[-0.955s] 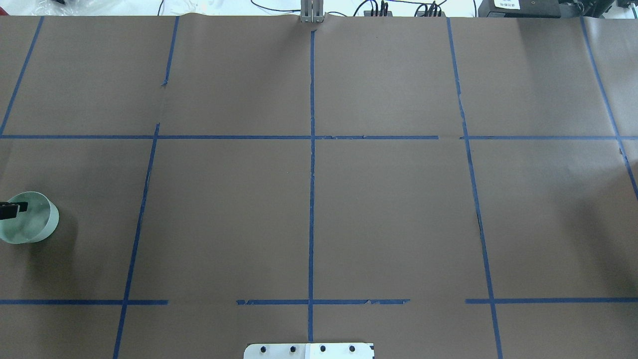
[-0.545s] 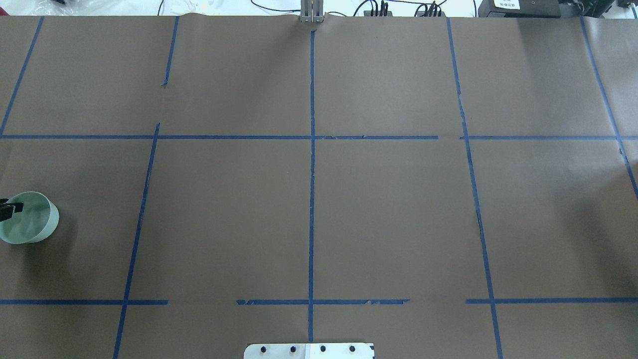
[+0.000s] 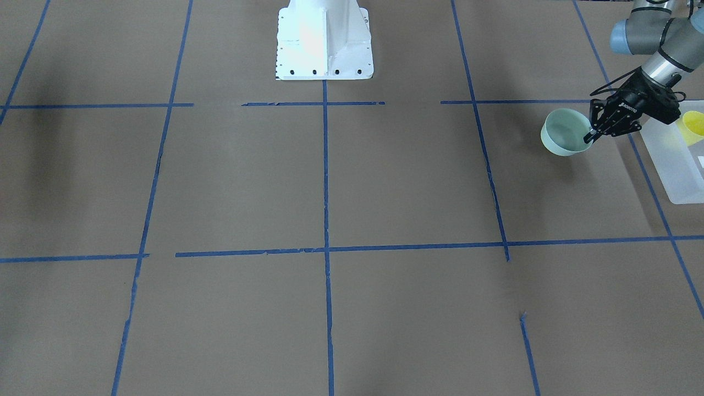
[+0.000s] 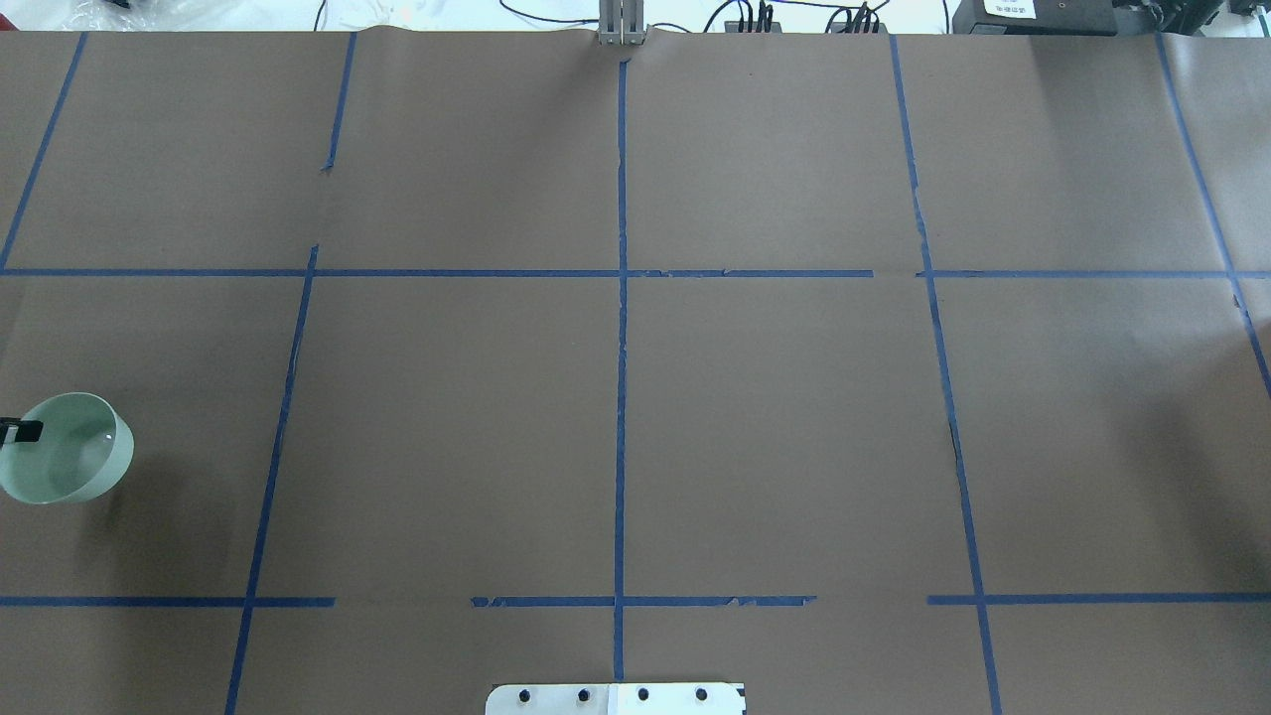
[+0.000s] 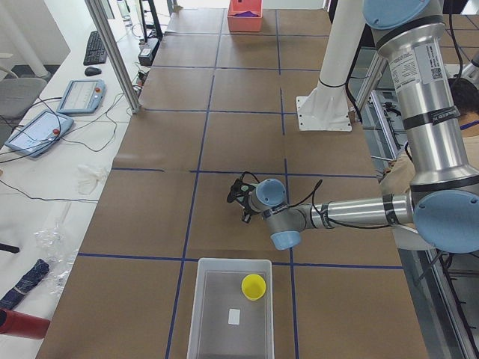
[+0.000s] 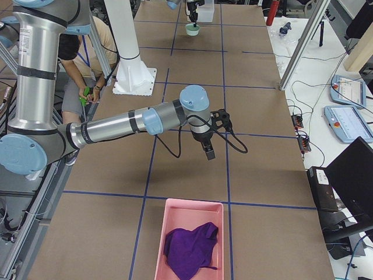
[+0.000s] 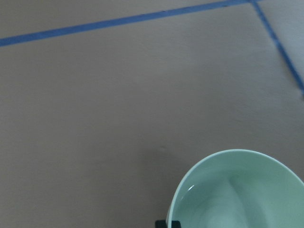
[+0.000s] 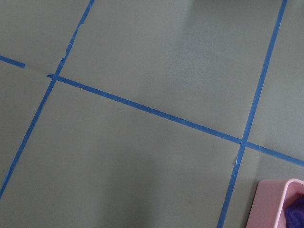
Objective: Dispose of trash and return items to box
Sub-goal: 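Lift the green bowl with the left gripper over the clear box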
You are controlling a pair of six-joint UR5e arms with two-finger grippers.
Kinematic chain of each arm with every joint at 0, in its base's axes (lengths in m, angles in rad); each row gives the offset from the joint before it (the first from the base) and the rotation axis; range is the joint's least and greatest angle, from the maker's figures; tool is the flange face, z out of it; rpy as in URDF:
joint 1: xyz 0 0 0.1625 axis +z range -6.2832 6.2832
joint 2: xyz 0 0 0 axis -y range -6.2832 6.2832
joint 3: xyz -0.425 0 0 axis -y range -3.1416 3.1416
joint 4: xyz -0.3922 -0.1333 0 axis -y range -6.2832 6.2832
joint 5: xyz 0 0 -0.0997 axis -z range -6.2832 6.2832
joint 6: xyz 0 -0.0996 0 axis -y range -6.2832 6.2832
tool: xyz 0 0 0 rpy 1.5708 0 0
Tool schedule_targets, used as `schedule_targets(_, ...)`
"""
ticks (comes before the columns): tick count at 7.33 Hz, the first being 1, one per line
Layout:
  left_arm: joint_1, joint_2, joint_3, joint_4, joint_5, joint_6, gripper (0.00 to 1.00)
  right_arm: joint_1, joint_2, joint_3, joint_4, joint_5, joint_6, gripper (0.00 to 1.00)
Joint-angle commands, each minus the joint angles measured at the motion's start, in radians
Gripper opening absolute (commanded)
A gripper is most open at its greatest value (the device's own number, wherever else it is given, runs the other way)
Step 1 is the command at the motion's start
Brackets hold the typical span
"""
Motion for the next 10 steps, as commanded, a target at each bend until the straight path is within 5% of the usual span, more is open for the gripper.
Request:
schedule_targets(1, -0.211, 0.001, -0.029, 0.149, -0.163, 0.248, 0.00, 0.000, 0.000, -0.003, 0.000, -0.001, 0.000, 1.00)
schedule_targets(3, -0.398, -0.022, -0.097, 0.487, -0.182, 0.578, 0.00, 0.000, -0.005, -0.003, 0.002, -0.001, -0.002, 1.00)
schedule_targets(5, -0.580, -0.075, -0.070, 0.741, -0.176, 0.900, 0.00, 0.000, -0.007, -0.003, 0.003, 0.000, -0.003, 1.00)
schedule_targets(6, -0.650, -0.143, 0.020, 0.804, -0.173, 1.043, 0.00, 0.000, -0.007, -0.003, 0.003, 0.000, -0.003, 1.00)
schedule_targets(7, -0.669, -0.206, 0.168, 0.797, -0.171, 1.165, 0.00, 0.000, -0.013, -0.003, 0.005, 0.000, -0.005, 1.00)
schedule_targets(10, -0.671, -0.226, 0.262, 0.665, -0.023, 1.096, 0.00, 0.000, -0.034, -0.003, 0.046, 0.000, -0.003, 1.00)
